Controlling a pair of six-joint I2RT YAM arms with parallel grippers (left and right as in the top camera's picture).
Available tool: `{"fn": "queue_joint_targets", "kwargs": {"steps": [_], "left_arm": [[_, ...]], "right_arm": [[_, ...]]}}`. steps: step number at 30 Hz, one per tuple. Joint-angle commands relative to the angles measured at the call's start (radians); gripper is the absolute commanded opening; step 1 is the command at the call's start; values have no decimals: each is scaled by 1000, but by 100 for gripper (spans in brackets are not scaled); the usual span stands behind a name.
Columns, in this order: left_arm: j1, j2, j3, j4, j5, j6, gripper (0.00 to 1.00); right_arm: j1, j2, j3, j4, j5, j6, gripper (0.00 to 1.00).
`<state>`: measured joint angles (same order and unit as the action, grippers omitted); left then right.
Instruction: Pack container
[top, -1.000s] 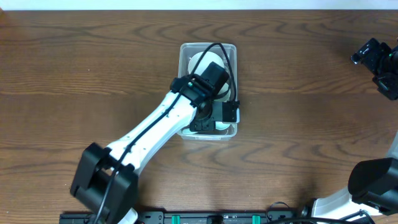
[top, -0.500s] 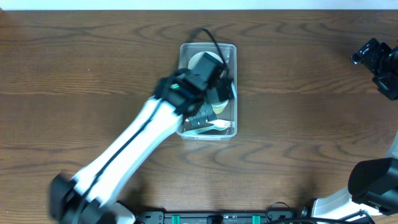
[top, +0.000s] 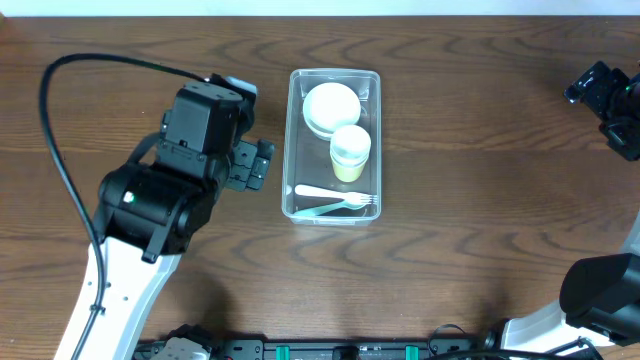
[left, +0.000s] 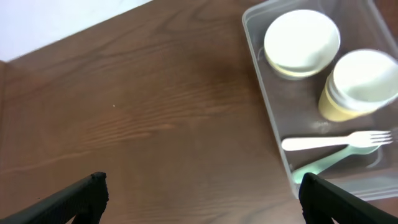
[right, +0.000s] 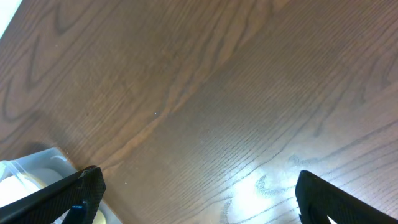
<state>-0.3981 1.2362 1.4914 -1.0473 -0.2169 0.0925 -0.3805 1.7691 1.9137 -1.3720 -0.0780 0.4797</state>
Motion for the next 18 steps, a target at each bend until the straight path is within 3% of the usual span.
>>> {"fn": "queue_joint_targets", "kwargs": {"steps": [1,14,18], "left_arm": [[4,-5,5,-8,-8,-72,98],[66,-61,-18,-4,-4,69,98],[180,-168,-107,106,147,127,98]], "right_arm": [[-5,4,-2,-1,0,-6,99],[-5,4,-2,-1,0,-6,99],[-5,4,-2,-1,0,-6,99]]}}
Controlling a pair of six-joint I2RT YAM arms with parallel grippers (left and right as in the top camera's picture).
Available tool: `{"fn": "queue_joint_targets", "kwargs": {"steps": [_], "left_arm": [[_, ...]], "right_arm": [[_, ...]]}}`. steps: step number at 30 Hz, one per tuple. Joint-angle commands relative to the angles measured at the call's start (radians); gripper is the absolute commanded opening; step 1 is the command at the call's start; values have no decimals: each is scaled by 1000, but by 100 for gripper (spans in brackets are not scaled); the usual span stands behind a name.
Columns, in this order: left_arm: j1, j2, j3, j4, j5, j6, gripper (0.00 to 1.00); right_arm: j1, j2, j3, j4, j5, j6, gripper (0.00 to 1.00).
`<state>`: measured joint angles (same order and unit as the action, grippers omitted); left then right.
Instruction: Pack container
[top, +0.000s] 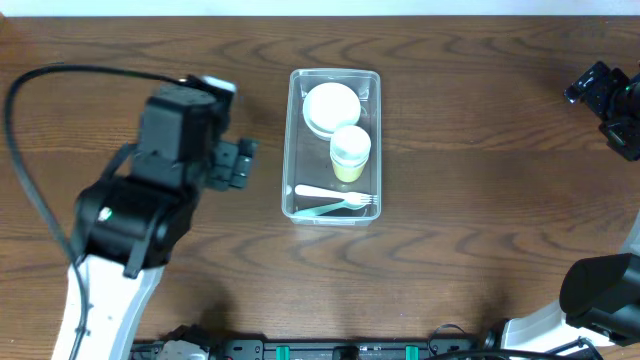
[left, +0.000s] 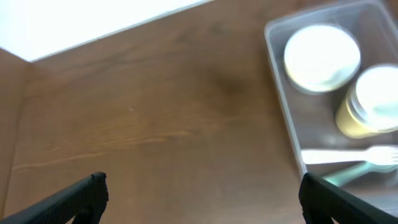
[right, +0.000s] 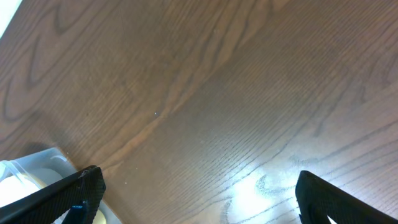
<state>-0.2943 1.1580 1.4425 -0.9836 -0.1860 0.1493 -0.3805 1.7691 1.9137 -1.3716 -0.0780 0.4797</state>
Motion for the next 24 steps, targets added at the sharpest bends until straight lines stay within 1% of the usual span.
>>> {"fn": "queue_joint_targets", "kwargs": {"steps": [1,3,6,10,16,20,24], "left_arm": [[110,-121,-93,80,166,84,98],[183,-197,-190,171,241,86,98],[256,-316,-357,281,296,86,98],[275,-489,-591,369,304,85,98],[275,-752,-885,425,341,74,98],[259,-903,-1033,428,363,74,98],[240,-1022,-1143,438,363,70,98]], "right_arm": [[-5,4,-2,-2,0,-6,99],[-5,4,-2,-2,0,-6,99],[-5,4,-2,-2,0,-6,99],[-5,4,-2,-2,0,-6,99],[-5,4,-2,-2,0,-6,99],[-5,4,-2,-2,0,-6,99],[-5,4,-2,-2,0,-6,99]]}}
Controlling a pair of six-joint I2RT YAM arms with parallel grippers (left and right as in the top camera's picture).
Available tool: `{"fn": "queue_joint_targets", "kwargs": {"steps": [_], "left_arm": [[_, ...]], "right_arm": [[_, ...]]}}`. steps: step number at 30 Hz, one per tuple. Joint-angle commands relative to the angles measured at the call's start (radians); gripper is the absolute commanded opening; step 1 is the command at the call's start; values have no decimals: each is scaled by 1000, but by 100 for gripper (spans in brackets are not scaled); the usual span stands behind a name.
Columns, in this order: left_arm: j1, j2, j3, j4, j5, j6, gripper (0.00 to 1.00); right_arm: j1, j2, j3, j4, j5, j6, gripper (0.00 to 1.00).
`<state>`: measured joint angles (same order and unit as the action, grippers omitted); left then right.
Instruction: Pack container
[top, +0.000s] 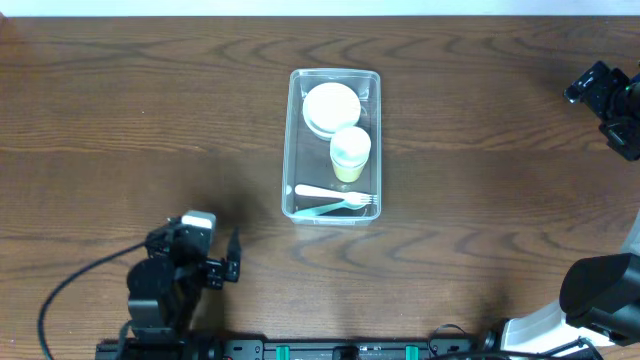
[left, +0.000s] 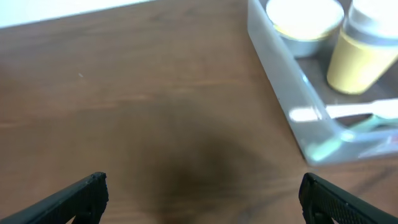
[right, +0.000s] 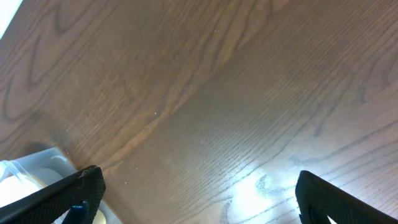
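Note:
A clear plastic container (top: 292, 140) stands mid-table. In it lie a white bowl (top: 331, 106), a yellow cup with a white lid (top: 350, 152), a white fork (top: 333, 193) and a teal fork (top: 322, 209). My left gripper (top: 228, 271) hangs open and empty near the table's front edge, left of the container and well apart from it. Its wrist view shows the container (left: 283, 93), the bowl (left: 303, 14) and the cup (left: 359, 53) at upper right. Far off at the back right, my right gripper (top: 585, 88) is open and empty.
Dark wooden table (top: 480, 200) all around the container. The right wrist view shows bare wood with a glare patch (right: 261, 186) and a container corner (right: 25, 167) at lower left. The white strip of the table's far edge (top: 320, 8) runs along the top.
My left arm has drawn back from beside the container's left wall to the front-left of the table, still open and empty. The container, its contents and the right arm are unchanged.
My left gripper stood open close to the container's left side. It was then a little further left of it, and now sits low at the table's front-left. The packed container and the right arm have stayed put throughout.

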<state>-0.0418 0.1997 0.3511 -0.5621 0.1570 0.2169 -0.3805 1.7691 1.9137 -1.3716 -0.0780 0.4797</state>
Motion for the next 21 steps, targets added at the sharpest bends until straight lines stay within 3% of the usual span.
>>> {"fn": "queue_joint_targets", "kwargs": {"steps": [1,6,21], "left_arm": [[-17,-94,-81,26,20,2,98],[-22,-200,-182,71,19,-13,98],[-23,-196,-220,108,19,-12,98]], "right_arm": [[-5,4,-2,-2,0,-6,99],[-5,4,-2,-2,0,-6,99],[-5,4,-2,-2,0,-6,99]]}}
